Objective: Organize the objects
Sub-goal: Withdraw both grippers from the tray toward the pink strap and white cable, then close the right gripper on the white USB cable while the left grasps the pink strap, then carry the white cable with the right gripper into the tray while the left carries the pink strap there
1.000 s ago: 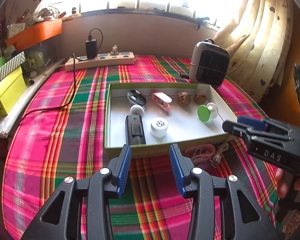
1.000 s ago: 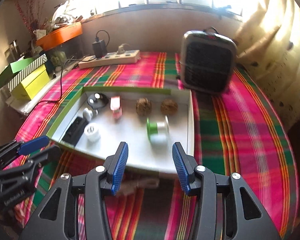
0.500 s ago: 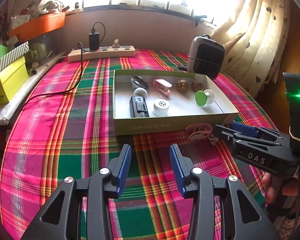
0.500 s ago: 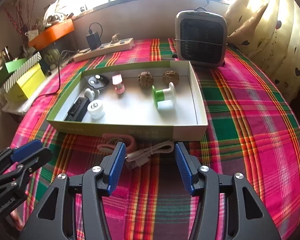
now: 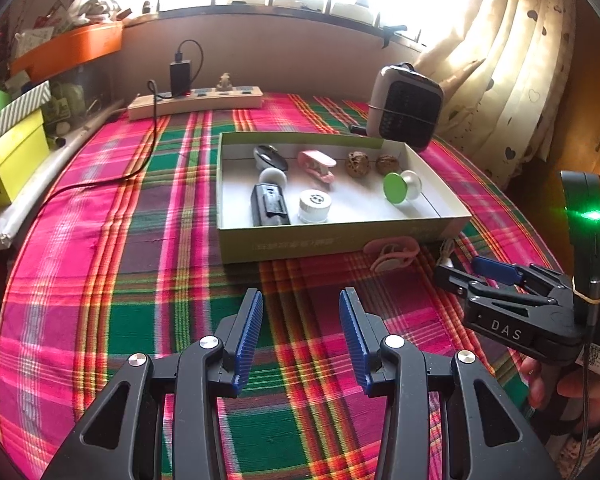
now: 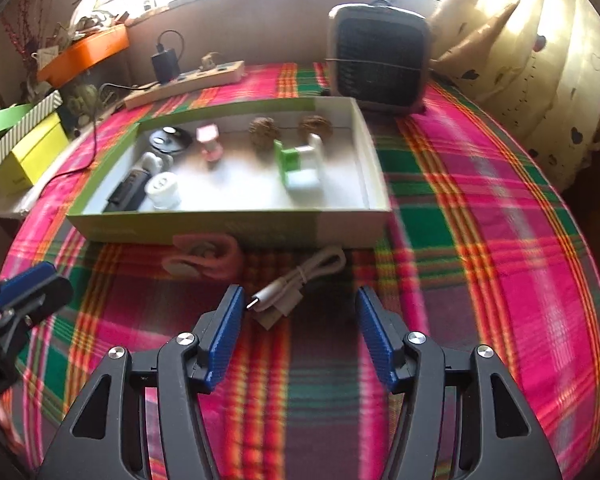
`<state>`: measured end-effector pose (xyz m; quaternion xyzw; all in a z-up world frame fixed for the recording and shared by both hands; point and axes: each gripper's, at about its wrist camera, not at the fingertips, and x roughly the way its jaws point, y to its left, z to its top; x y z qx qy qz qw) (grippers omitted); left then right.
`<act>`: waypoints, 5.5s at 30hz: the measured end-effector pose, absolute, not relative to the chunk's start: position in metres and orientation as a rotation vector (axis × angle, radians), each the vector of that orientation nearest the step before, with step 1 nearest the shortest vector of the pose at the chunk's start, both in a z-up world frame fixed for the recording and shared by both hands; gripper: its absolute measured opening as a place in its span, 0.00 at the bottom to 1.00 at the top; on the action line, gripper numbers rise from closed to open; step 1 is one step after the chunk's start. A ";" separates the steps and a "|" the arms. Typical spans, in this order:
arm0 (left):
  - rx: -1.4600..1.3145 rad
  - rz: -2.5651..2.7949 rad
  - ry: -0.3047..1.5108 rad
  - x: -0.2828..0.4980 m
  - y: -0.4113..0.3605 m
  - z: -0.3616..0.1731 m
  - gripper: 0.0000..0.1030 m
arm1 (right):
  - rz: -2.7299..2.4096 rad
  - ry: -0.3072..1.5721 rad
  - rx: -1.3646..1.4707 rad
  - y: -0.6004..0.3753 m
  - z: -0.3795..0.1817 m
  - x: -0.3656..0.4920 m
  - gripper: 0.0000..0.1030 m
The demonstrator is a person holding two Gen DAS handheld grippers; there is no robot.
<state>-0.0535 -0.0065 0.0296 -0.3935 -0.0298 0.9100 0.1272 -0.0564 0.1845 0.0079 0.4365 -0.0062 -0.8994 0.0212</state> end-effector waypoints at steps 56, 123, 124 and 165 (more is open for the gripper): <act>-1.187 2.404 0.045 -0.064 0.102 0.019 0.37 | -2.741 0.089 1.307 0.237 0.007 -0.049 0.20; -1.216 2.544 0.138 -0.097 0.098 0.008 0.20 | -2.712 0.126 1.294 0.232 0.006 -0.059 0.18; -1.216 2.544 0.138 -0.097 0.098 0.008 0.20 | -2.712 0.126 1.294 0.232 0.006 -0.058 0.18; -1.157 2.585 0.107 -0.075 0.089 0.033 0.21 | -2.682 0.071 1.191 0.223 0.028 -0.044 0.17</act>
